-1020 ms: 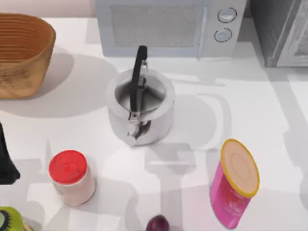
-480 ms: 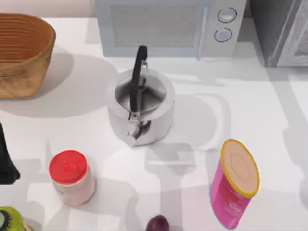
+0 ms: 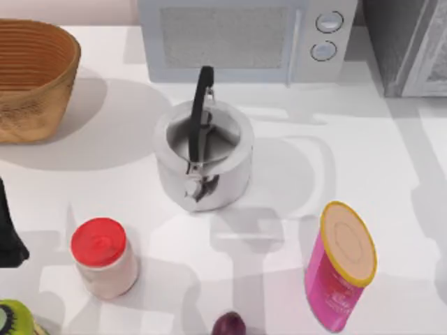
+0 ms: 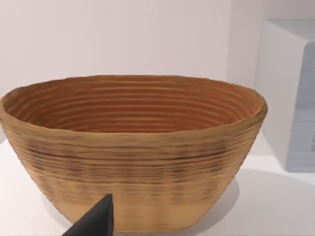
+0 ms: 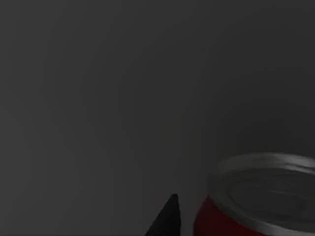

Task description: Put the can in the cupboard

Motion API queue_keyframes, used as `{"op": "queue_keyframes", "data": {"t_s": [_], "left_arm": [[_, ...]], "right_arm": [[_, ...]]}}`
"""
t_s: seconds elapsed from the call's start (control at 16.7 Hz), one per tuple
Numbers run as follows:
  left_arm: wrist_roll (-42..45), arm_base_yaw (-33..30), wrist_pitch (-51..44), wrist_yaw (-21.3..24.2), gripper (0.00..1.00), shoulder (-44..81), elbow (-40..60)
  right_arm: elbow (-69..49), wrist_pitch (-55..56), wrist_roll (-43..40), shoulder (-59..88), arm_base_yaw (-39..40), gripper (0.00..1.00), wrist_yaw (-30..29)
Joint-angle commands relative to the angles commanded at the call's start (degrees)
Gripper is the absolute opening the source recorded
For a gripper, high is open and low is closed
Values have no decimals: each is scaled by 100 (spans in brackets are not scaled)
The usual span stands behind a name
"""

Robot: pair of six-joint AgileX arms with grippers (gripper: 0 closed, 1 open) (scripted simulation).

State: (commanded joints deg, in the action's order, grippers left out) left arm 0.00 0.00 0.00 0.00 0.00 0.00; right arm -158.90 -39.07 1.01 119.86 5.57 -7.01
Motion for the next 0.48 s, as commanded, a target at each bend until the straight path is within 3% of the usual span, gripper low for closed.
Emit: {"op": "queue_keyframes", "data": {"t_s": [0.12,0.48], "left_arm": [[0,0,0,0,100,0,0],[0,0,0,0,100,0,0]], "right_arm": [[0,0,0,0,0,98,0],[0,0,0,0,0,100,0]]}}
